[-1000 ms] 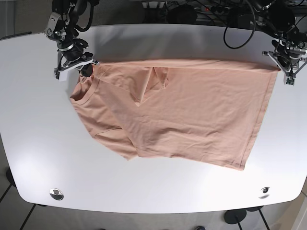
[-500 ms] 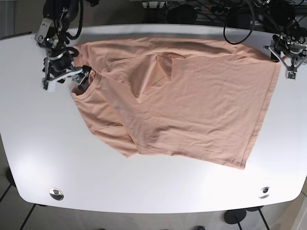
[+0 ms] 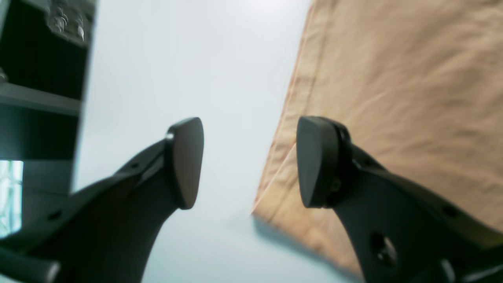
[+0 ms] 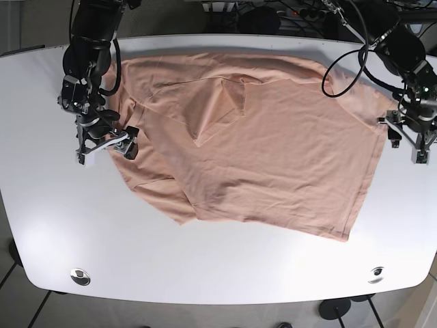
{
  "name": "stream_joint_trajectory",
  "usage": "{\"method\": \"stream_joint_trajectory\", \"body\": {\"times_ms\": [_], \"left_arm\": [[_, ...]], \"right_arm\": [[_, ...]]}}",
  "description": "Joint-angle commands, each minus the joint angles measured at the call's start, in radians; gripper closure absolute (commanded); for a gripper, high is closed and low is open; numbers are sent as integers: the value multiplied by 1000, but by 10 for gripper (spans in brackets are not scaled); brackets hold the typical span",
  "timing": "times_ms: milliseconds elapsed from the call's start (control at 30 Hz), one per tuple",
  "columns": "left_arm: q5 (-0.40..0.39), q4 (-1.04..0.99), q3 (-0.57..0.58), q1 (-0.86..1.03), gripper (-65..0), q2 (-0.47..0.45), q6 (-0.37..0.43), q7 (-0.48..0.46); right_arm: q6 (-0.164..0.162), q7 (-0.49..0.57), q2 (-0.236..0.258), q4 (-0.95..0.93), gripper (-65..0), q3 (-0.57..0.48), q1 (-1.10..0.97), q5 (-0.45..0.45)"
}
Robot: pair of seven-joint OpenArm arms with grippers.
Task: Fold the T-shirt properly
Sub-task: 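Grasp the shirt's hem corners with both grippers, then lift the shirt by the hem with both grippers and swing it flat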
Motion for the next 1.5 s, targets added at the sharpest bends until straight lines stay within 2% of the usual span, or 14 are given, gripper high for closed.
{"method": "stream_joint_trajectory", "body": {"times_ms": [33, 100, 167, 233, 333, 500, 667, 767, 867, 933, 1067, 1167, 1333, 1500], "left_arm": [[16, -96, 22, -101, -351, -21, 88, -29], [24, -247, 65, -194, -353, -53, 179, -41], [24, -431, 125, -274, -353, -83, 248, -115], [22, -596, 179, -343, -385, -113, 273, -207], [24, -837, 231, -458, -512, -149, 274, -334], [20, -1149, 286, -588, -515, -201, 273, -460], [20, -1244, 289, -607, -515, -196, 263, -473], [20, -1259, 327, -602, -512, -159, 170, -473], [19, -1259, 395, -599, -453, -126, 116, -473], [19, -1258, 406, -599, -358, -112, 118, -474], [20, -1250, 404, -605, 0, -116, 121, -529], [17, -1218, 398, -607, 0, -129, 113, -543], [17, -745, 277, -509, 0, -118, -1, -298], [17, -443, 277, -447, 0, -95, -1, -193]], "right_arm": [[-2, -39, 5, -2, -296, -1, 0, 8], [-2, -39, 2, -5, -136, -1, 19, 7], [-4, -39, -1, -5, -14, -1, 20, 7], [-5, -39, -3, -3, -36, -1, 20, 7], [-5, -39, -3, -3, -21, -1, 20, 8], [-4, -39, -4, 3, -21, -1, 20, 8], [-2, -37, -33, 4, -21, 20, 20, 8], [-2, -37, -56, 4, -21, 35, 20, 8], [-2, -37, -58, 4, -21, 35, 20, 8], [0, -37, -58, 4, -21, 35, 20, 8], [0, -36, -56, 4, -19, 35, 20, 8], [0, 7, -55, 4, -17, 29, 20, 8], [0, 1, -30, 130, -16, 25, 22, 5], [0, -39, 16, 173, -16, -11, 116, 8]]}}
